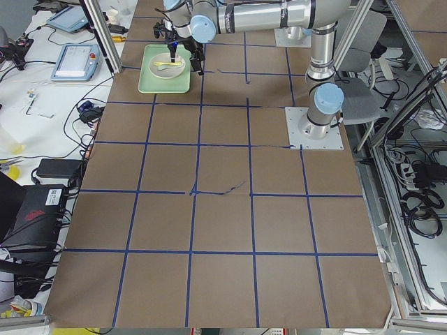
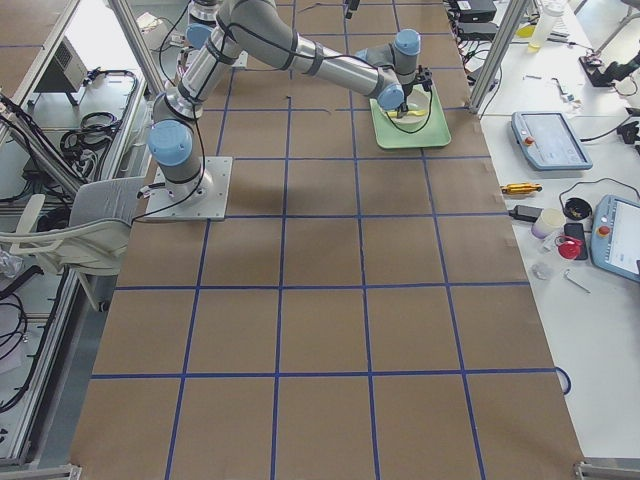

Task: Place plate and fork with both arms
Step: 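Move the right gripper over the plate and lower onto the yellow fork, then close the right gripper on the yellow fork and lift it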

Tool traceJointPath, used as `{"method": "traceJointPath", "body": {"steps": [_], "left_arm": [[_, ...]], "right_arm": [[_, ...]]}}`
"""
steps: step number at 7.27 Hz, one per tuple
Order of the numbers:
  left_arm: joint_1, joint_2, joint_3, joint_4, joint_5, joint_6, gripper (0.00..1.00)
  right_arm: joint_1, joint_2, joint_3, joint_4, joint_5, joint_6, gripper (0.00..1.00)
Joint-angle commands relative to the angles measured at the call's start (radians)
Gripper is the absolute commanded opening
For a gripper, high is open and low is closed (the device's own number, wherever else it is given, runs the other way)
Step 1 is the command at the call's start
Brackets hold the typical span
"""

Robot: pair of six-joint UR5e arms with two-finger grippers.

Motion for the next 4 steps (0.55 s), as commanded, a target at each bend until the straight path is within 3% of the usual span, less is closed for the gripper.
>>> {"method": "traceJointPath", "body": {"steps": [1,4], "left_arm": [[0.0,0.003,-0.018,0.037,0.0,0.002,1.0],[0.0,0.004,-0.027,0.052,0.0,0.002,1.0]], "right_arm": [[0.007,0.002,0.0,-0.002,0.001,0.0,0.45],[0.01,0.013,-0.002,-0.002,0.001,0.0,0.46]]}}
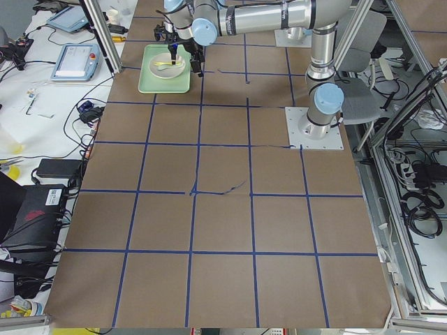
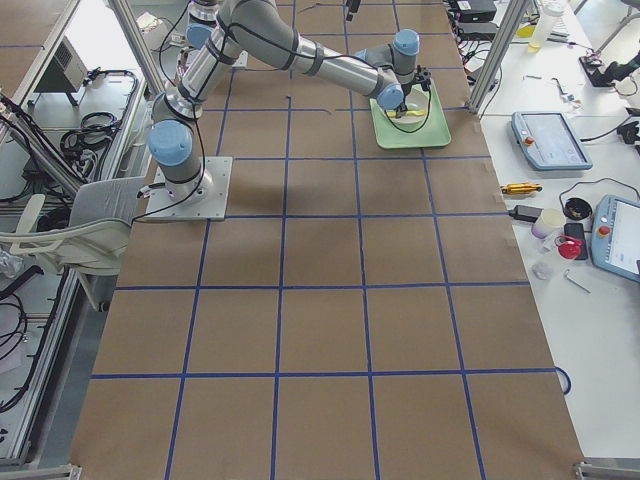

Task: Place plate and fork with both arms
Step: 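Close the right gripper on the yellow fork and lift it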

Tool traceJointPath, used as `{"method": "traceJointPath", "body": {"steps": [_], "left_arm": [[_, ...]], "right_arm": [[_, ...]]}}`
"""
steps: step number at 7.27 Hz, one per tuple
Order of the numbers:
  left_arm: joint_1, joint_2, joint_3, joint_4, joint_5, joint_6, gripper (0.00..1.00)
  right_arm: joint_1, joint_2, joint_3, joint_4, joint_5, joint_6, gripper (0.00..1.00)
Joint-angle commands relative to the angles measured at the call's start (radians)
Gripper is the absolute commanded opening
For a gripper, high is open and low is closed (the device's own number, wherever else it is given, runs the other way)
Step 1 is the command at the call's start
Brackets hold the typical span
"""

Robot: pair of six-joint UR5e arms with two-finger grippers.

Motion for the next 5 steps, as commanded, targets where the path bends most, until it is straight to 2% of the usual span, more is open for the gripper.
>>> {"method": "traceJointPath", "body": {"steps": [1,2,5], "left_arm": [[0.0,0.0,-0.002,0.004,0.0,0.0,1.0],[0.0,0.0,-0.002,0.004,0.0,0.0,1.0],[0.0,0.0,-0.002,0.004,0.0,0.0,1.0]], "right_arm": [[0.001,0.004,-0.003,-0.003,-0.001,0.0,0.46],[0.001,0.002,-0.028,-0.002,-0.006,-0.002,0.49],[0.001,0.027,-0.046,0.0,-0.018,-0.002,0.5]]}}
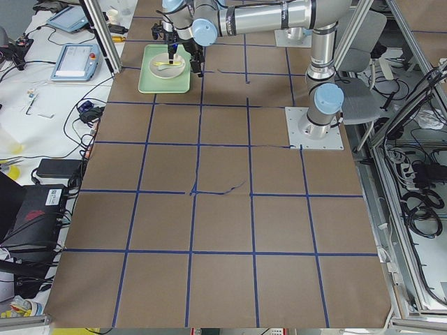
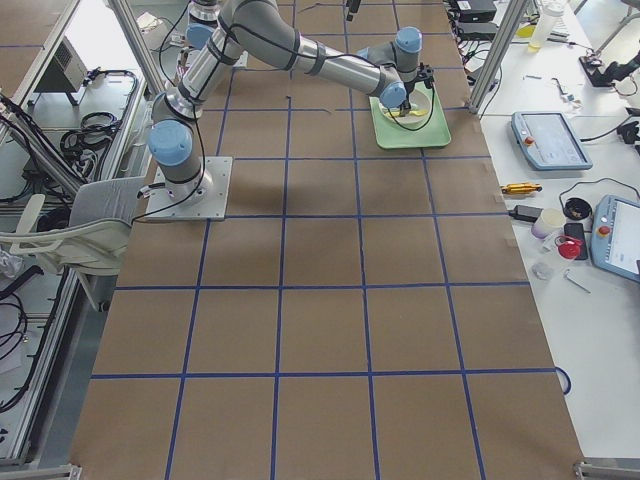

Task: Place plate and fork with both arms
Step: 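Close the right gripper on the yellow fork and lift it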

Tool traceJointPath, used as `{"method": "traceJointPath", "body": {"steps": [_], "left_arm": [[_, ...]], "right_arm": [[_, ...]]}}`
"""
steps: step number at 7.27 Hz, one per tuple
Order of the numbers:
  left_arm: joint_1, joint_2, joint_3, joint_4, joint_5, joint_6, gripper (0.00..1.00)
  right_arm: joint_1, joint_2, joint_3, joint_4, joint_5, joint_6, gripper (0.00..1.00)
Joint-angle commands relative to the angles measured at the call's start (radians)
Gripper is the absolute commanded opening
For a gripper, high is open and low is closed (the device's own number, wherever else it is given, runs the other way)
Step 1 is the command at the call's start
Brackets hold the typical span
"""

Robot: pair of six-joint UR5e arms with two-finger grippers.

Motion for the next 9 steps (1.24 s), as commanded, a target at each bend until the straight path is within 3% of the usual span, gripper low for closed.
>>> {"method": "traceJointPath", "body": {"steps": [1,5,6,7,8,9], "left_arm": [[0.0,0.0,0.0,0.0,0.002,0.0,1.0],[0.0,0.0,0.0,0.0,0.002,0.002,1.0],[0.0,0.0,0.0,0.0,0.002,0.002,1.0],[0.0,0.0,0.0,0.0,0.002,0.002,1.0],[0.0,0.002,0.0,0.0,0.002,0.002,1.0],[0.0,0.0,0.0,0.002,0.002,0.002,1.0]], "right_arm": [[0.0,0.019,-0.012,0.0,-0.019,0.001,0.48],[0.0,0.022,-0.013,0.0,-0.015,0.012,0.48],[0.0,0.024,-0.011,0.0,-0.016,0.014,0.36],[0.0,0.022,-0.011,0.0,-0.012,0.015,0.12],[0.0,0.021,-0.011,0.0,-0.007,0.017,0.0],[0.0,0.022,-0.011,0.001,-0.005,0.017,0.0]]}}
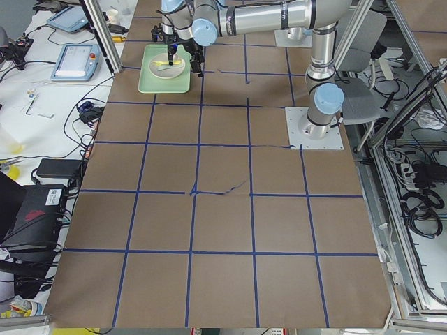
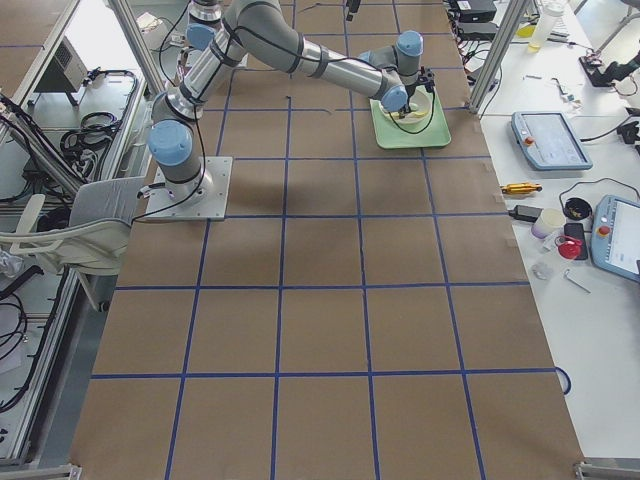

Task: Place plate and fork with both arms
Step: 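Close the right gripper on the yellow fork and lift it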

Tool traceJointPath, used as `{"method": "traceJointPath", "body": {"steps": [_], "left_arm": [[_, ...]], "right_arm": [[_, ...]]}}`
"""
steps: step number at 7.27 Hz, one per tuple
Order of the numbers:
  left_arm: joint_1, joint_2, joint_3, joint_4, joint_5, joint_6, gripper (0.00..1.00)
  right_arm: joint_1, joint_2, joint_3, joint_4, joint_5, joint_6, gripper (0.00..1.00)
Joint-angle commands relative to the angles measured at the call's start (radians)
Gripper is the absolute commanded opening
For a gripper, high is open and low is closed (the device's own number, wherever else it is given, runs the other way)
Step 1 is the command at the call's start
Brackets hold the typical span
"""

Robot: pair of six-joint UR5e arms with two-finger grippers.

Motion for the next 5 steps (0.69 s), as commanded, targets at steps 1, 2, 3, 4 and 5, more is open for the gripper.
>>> {"method": "traceJointPath", "body": {"steps": [1,2,3,4,5], "left_arm": [[0.0,-0.001,0.0,0.001,0.0,0.0,1.0],[0.0,-0.001,0.0,0.001,0.0,0.002,1.0],[0.002,-0.001,0.0,0.001,0.0,0.002,1.0],[0.002,-0.001,0.0,0.007,0.0,0.003,1.0],[0.002,-0.001,0.0,0.013,0.0,0.003,1.0]], "right_arm": [[0.0,-0.001,0.0,0.001,0.003,0.001,0.0],[0.0,-0.012,-0.001,0.003,0.002,0.021,0.0],[0.0,-0.036,-0.003,0.006,0.002,0.03,0.0],[-0.005,-0.079,-0.008,0.01,0.003,0.03,0.0],[-0.027,-0.108,-0.009,0.013,0.02,0.026,0.0]]}}
